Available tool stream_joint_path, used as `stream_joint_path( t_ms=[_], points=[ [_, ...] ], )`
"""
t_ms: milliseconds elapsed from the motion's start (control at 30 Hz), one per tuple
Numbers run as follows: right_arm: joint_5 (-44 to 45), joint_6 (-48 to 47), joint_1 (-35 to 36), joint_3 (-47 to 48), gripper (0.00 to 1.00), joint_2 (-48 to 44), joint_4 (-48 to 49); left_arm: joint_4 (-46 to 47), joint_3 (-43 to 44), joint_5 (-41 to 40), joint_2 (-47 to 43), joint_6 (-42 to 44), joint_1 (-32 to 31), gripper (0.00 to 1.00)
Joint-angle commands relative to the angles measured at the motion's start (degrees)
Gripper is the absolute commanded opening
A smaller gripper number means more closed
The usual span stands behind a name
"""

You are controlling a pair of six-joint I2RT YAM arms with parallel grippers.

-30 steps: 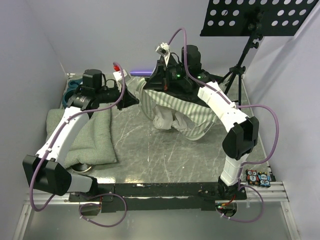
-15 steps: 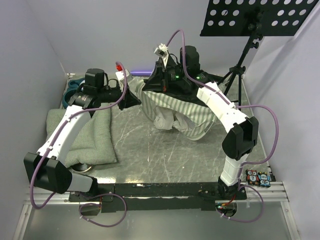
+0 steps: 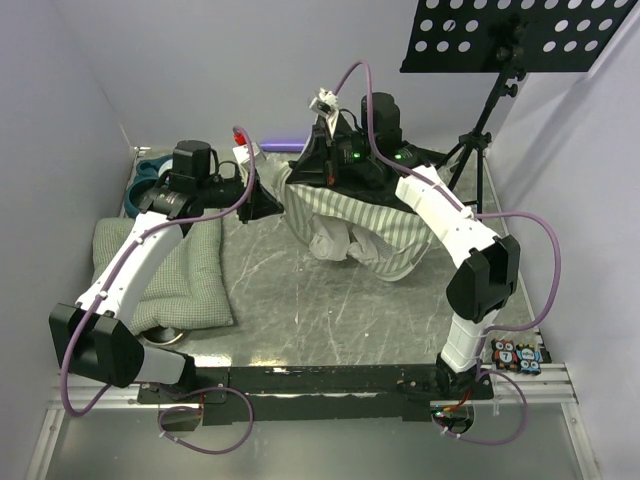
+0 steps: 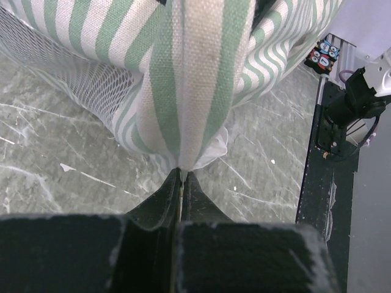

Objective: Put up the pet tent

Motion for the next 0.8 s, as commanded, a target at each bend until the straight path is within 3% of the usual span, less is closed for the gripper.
stream_joint_path(
  t_ms=[0, 400, 767],
  points=[
    [-4.19, -0.92, 2.07, 0.69, 0.00, -5.73, 2.94, -0.25, 0.75, 1.61, 1.24, -1.54, -0.71, 0.01],
    [-1.29, -12.87, 2.86, 3.07, 0.00, -4.59, -10.51, -0.87, 3.83, 1.53, 0.01, -1.02, -1.50, 0.01],
    [-0.58, -6.99, 2.25, 2.36, 0.00, -5.11, -2.70, -1.75, -0.73, 1.70, -0.87, 0.48, -1.68, 0.01]
  ],
)
